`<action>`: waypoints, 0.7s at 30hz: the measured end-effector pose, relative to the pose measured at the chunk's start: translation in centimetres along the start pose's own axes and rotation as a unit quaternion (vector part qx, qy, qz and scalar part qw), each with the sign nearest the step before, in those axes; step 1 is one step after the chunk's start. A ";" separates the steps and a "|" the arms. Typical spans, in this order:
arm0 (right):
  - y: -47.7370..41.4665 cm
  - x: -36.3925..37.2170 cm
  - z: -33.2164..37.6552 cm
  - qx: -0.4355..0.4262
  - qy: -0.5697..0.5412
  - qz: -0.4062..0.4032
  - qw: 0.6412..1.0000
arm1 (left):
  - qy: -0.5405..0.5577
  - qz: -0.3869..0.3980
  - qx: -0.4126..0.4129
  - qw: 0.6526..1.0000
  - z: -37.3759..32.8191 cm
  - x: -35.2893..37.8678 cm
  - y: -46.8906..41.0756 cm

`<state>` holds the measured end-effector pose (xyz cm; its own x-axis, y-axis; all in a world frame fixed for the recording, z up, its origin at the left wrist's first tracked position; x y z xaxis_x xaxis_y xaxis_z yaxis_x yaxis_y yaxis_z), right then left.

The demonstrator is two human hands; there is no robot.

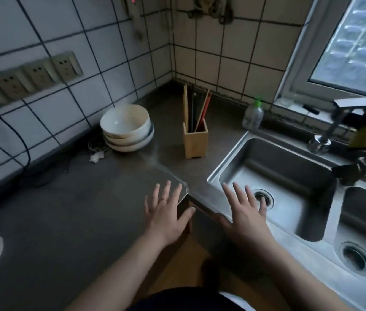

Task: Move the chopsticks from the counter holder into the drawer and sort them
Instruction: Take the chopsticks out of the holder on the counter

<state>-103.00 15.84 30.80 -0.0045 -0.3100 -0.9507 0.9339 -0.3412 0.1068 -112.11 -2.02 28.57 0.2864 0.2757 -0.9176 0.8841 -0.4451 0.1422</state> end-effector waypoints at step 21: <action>-26.6 -7.0 1.1 -0.071 -0.049 -0.032 0.996 | 0.219 -0.014 -0.106 0.970 -0.8 -5.1 -23.7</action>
<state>-128.21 26.15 34.93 -0.0937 -0.3793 -0.9205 0.9718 -0.2360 -0.0016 -134.19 7.77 30.21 0.3489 0.6422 -0.6826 0.9368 -0.2590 0.2352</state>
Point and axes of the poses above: each hand's wrist, its own y-axis away from the middle knuckle, its own x-axis out of the palm, z = x × y, the point moved 8 cm from there along -y, towards the middle knuckle, and after that the axes turned 3 degrees about y, right-handed, at the moved point
